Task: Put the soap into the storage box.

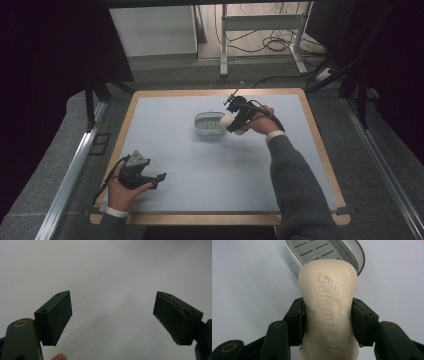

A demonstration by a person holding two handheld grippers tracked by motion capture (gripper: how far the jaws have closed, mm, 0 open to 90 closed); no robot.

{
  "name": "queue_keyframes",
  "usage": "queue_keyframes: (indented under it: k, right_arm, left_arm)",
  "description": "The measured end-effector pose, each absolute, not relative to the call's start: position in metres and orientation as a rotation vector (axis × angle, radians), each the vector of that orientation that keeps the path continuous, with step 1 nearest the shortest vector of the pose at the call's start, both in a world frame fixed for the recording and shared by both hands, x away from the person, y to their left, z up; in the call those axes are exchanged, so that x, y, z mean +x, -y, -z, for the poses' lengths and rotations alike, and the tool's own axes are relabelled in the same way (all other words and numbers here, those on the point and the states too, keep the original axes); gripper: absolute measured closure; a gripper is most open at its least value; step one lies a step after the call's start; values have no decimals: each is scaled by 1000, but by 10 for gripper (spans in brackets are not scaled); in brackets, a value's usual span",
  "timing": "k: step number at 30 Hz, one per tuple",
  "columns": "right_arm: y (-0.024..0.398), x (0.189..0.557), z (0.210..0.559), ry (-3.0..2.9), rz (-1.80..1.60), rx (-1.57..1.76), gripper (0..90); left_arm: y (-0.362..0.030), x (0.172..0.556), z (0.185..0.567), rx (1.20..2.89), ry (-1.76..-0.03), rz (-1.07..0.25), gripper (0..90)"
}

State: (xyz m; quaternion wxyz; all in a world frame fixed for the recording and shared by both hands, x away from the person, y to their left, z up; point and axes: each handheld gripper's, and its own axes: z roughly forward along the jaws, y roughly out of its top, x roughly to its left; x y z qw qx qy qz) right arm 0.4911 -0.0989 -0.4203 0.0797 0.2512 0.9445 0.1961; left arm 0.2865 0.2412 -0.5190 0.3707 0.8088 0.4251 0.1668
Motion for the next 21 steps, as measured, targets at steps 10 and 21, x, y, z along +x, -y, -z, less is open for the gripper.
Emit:
queue_keyframes:
  k: [10, 21]
  right_arm:
    - [92, 501, 423, -2826, -600, 735, 490]
    - [82, 510, 427, -2823, -618, 690, 489]
  left_arm:
    - [-241, 287, 520, 2079, -1089, -424, 160]
    - [-241, 287, 520, 2079, -1091, -424, 160]
